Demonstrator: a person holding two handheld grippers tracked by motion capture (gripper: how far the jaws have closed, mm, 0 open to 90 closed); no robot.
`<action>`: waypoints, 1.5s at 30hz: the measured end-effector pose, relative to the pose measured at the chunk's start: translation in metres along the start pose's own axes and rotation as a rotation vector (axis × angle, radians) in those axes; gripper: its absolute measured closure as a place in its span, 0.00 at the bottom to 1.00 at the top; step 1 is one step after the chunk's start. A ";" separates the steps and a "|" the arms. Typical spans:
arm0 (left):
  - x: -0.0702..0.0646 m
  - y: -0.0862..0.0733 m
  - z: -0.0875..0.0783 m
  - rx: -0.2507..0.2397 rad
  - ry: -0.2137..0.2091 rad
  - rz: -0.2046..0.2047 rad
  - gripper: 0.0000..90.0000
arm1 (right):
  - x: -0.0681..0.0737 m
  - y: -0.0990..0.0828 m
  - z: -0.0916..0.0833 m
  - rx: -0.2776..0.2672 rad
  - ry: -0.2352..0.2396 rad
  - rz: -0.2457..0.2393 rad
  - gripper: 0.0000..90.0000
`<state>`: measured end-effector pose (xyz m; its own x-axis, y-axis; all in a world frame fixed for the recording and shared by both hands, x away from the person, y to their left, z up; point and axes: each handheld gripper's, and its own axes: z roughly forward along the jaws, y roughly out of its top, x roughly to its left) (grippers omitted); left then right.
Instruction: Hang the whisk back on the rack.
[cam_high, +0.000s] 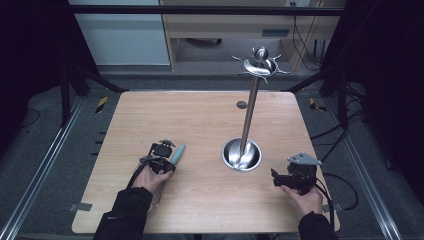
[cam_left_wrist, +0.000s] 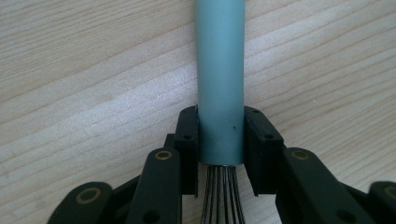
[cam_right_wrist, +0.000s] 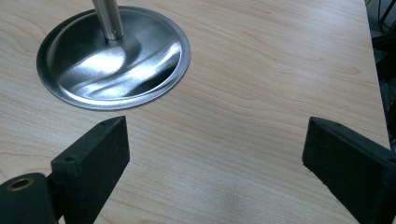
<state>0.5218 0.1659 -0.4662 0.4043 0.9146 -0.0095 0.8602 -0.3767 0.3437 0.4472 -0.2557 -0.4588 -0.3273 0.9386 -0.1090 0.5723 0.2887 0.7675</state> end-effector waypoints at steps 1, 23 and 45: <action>0.000 0.000 0.000 0.000 -0.001 0.005 0.77 | 0.000 0.000 0.000 0.000 0.000 0.000 0.08; 0.001 0.004 -0.002 0.032 -0.005 0.044 0.76 | 0.000 0.000 0.000 0.004 0.001 0.002 0.08; 0.002 -0.008 -0.032 -0.084 -0.026 0.053 0.77 | -0.001 0.000 0.000 0.003 -0.007 0.006 0.08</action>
<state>0.5057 0.1751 -0.4386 0.4576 0.8891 -0.0128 0.8086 -0.4101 0.4219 0.4474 -0.2565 -0.4585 -0.3185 0.9417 -0.1088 0.5766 0.2835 0.7663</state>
